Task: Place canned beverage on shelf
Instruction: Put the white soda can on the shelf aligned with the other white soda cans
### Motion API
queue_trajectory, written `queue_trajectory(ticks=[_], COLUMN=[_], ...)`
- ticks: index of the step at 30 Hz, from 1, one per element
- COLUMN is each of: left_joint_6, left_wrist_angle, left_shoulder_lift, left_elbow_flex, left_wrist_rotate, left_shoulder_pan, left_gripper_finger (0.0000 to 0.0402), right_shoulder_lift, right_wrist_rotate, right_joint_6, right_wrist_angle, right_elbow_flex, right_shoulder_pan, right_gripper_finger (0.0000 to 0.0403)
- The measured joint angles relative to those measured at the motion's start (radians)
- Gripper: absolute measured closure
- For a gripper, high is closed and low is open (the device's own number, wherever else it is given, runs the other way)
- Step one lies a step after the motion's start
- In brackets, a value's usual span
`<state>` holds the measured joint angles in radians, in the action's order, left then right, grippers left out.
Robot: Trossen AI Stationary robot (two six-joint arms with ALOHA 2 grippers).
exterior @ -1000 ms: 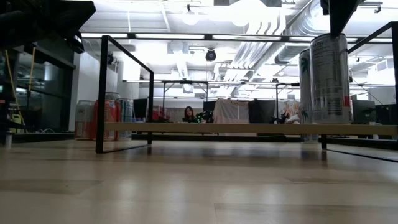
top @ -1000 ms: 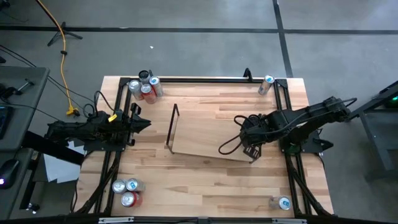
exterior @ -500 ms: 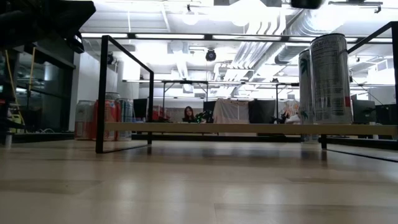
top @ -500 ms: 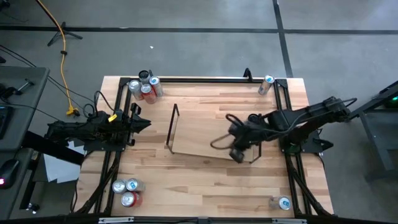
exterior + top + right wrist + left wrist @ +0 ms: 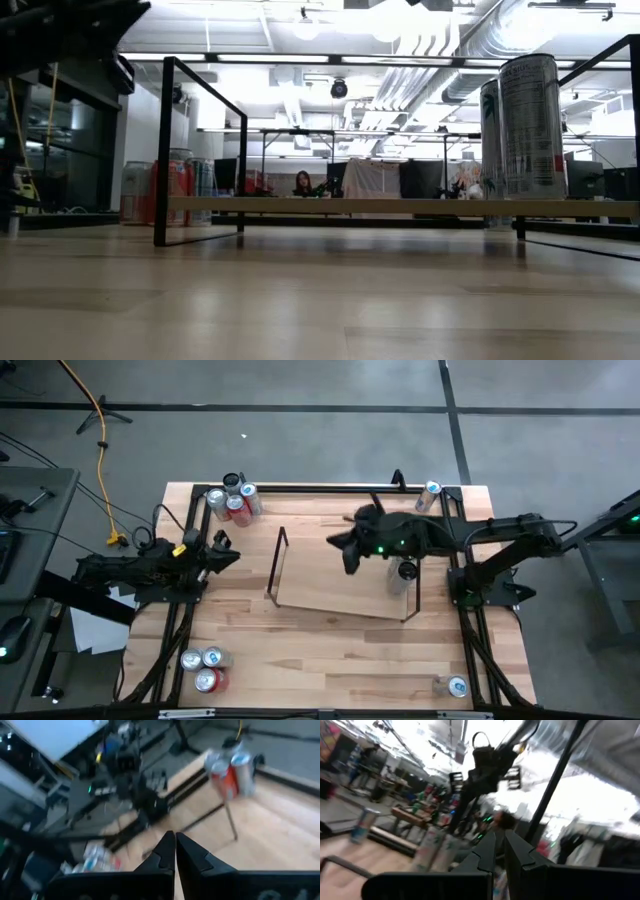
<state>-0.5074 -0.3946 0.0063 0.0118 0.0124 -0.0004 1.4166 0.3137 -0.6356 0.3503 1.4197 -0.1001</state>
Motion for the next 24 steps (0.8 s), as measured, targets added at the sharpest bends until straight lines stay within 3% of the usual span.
queue_trajectory(ticks=[9,14,19,24], left_joint_6=[-0.302,-0.309,-0.231,-0.062], left_wrist_angle=[-0.163,-0.171,-0.072,0.164], left_shoulder_lift=[-0.001,0.05,0.25,0.533], left_elbow_flex=[0.002,0.031,0.192,0.461], left_wrist_rotate=[0.015,0.287,0.296,0.3], left_shoulder_pan=[0.0,0.002,0.016,0.077], left_gripper_finger=[0.0398,0.0396,0.0374,0.0337], right_shoulder_lift=[0.0,0.0,-0.006,-0.038], right_wrist_rotate=[-0.004,-0.05,-0.151,-0.304], right_joint_6=[0.096,0.189,0.298,0.434], right_wrist_angle=[0.007,0.016,0.146,0.28], right_elbow_flex=[0.0,0.0,0.0,-0.014], right_shoulder_pan=[0.075,0.132,0.204,0.309], right_gripper_finger=[0.0403,0.0403,0.0403,0.0403])
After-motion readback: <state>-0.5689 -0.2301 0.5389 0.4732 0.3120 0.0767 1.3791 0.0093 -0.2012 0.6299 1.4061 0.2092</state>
